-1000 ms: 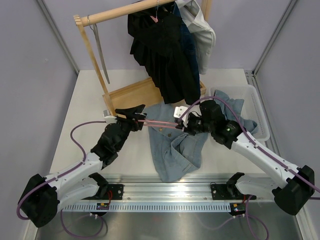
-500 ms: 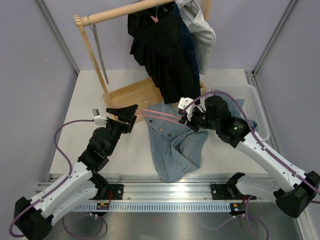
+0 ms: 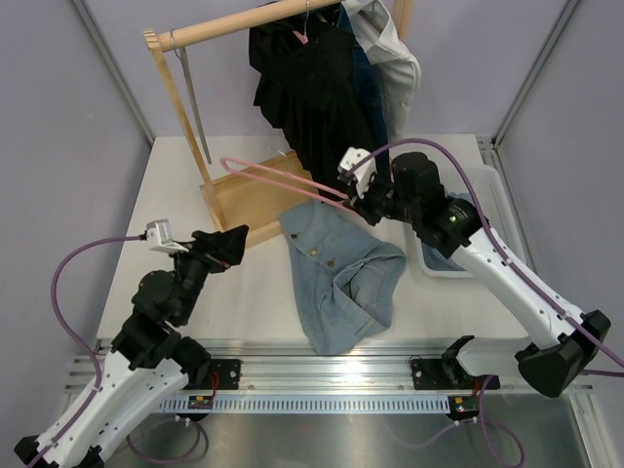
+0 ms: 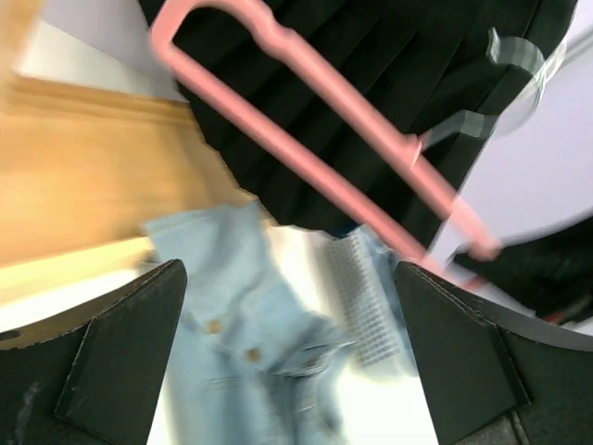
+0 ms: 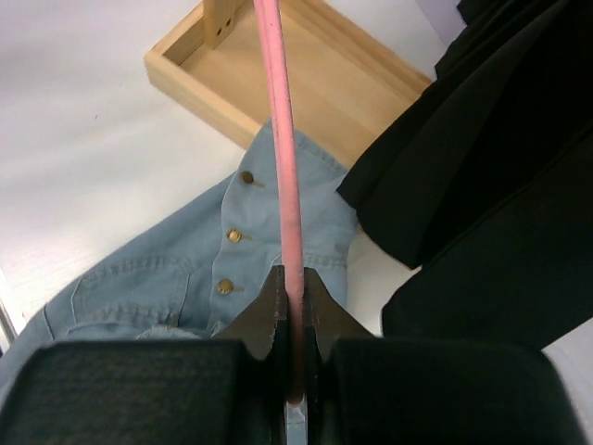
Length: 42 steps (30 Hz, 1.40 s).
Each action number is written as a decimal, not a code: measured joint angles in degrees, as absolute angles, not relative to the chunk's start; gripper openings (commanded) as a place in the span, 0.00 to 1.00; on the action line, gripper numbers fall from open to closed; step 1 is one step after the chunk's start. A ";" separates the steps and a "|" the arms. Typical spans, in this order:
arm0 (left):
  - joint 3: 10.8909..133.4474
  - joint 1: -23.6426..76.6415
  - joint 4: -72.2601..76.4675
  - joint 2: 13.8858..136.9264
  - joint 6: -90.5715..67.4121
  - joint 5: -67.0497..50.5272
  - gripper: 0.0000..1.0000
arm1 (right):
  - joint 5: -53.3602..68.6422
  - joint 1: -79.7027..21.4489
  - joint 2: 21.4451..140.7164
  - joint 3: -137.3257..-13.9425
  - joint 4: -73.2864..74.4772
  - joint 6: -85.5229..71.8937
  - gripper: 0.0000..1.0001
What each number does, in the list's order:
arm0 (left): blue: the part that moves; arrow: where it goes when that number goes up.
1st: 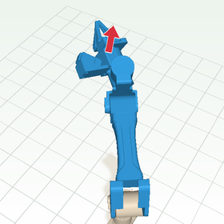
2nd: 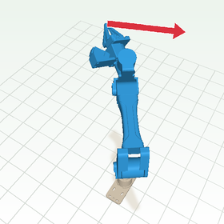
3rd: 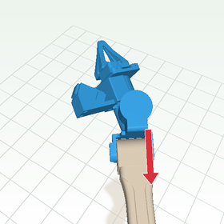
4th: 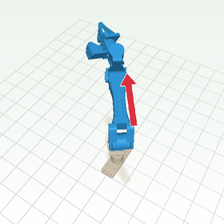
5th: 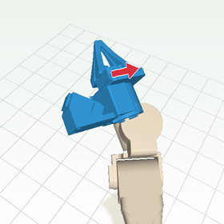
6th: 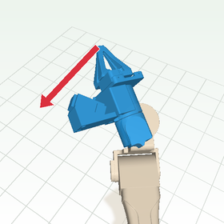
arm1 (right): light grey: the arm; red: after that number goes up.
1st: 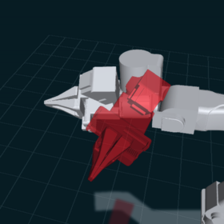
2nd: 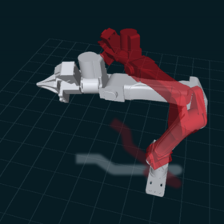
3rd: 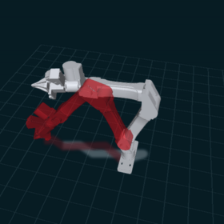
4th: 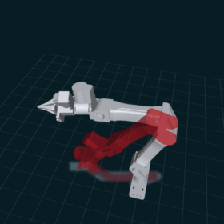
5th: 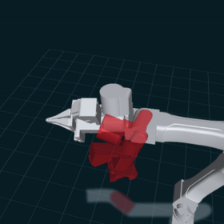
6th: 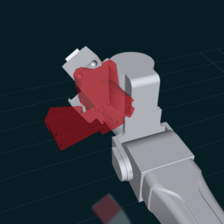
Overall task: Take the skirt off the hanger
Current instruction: Place the hanger at the clothesline.
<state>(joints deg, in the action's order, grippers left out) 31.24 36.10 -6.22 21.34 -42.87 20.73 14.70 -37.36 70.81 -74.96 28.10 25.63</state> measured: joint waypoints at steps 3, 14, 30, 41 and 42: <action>31.55 36.07 -10.92 17.74 -35.16 19.97 0.99 | 13.04 -37.32 75.31 -82.50 29.39 23.51 0.00; 31.83 36.01 -22.11 8.19 -16.91 9.02 0.99 | 10.85 -37.28 88.90 -106.41 29.87 14.79 0.00; 31.83 36.01 -24.12 7.57 -13.74 6.61 0.99 | -6.76 -44.62 102.96 -120.42 24.25 10.04 0.00; 31.83 36.01 -24.32 6.83 -13.74 6.59 0.99 | -13.65 -47.46 109.54 -128.62 19.57 9.61 0.00; 31.83 36.01 -24.36 6.83 -13.74 6.59 0.99 | -13.87 -47.77 110.39 -129.60 19.49 9.61 0.00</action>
